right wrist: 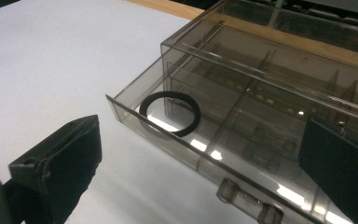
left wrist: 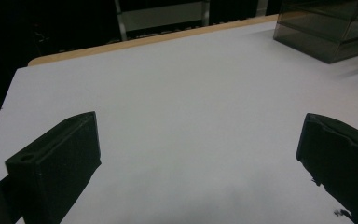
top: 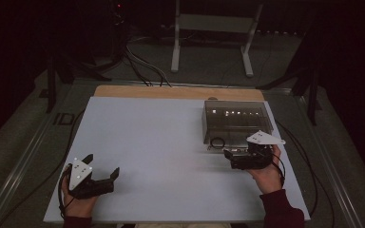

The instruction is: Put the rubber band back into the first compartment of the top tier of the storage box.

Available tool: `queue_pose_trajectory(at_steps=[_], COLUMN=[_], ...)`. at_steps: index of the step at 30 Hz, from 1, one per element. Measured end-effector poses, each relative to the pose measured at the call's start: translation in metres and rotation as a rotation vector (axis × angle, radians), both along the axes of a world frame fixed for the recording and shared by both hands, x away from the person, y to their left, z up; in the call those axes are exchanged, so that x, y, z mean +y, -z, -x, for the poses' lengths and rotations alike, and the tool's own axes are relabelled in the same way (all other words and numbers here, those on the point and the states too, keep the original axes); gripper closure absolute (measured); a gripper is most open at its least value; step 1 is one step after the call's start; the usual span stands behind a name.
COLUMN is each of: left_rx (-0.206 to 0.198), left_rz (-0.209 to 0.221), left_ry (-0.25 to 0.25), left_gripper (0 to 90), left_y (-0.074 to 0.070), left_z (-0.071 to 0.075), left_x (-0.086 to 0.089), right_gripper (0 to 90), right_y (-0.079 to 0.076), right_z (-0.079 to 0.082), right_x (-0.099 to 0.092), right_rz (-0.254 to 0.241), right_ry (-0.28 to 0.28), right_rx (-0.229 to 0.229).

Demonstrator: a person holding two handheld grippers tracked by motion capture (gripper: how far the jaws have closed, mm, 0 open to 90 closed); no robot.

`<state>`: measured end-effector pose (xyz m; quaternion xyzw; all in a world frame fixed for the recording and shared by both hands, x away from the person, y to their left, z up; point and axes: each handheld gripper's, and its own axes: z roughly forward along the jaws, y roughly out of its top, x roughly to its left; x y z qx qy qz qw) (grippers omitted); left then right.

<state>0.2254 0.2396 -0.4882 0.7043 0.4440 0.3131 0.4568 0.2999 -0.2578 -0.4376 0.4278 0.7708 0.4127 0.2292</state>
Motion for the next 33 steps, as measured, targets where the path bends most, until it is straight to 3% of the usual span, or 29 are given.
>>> queue_pose_trajectory(at_steps=[16,33], left_rx=[0.002,-0.004], left_rz=[0.005,0.016], left_ry=[0.001,0.001], left_gripper=[0.5,0.5], left_y=[0.0,-0.001], left_z=[0.0,0.001], left_x=[0.002,0.004], right_gripper=[0.1,0.2], right_y=[0.014,0.037], right_z=[0.025,0.041], right_x=[-0.012,-0.021], right_rz=[-0.036,-0.057], right_ry=[-0.008,-0.01], right_rx=[-0.048,-0.053])
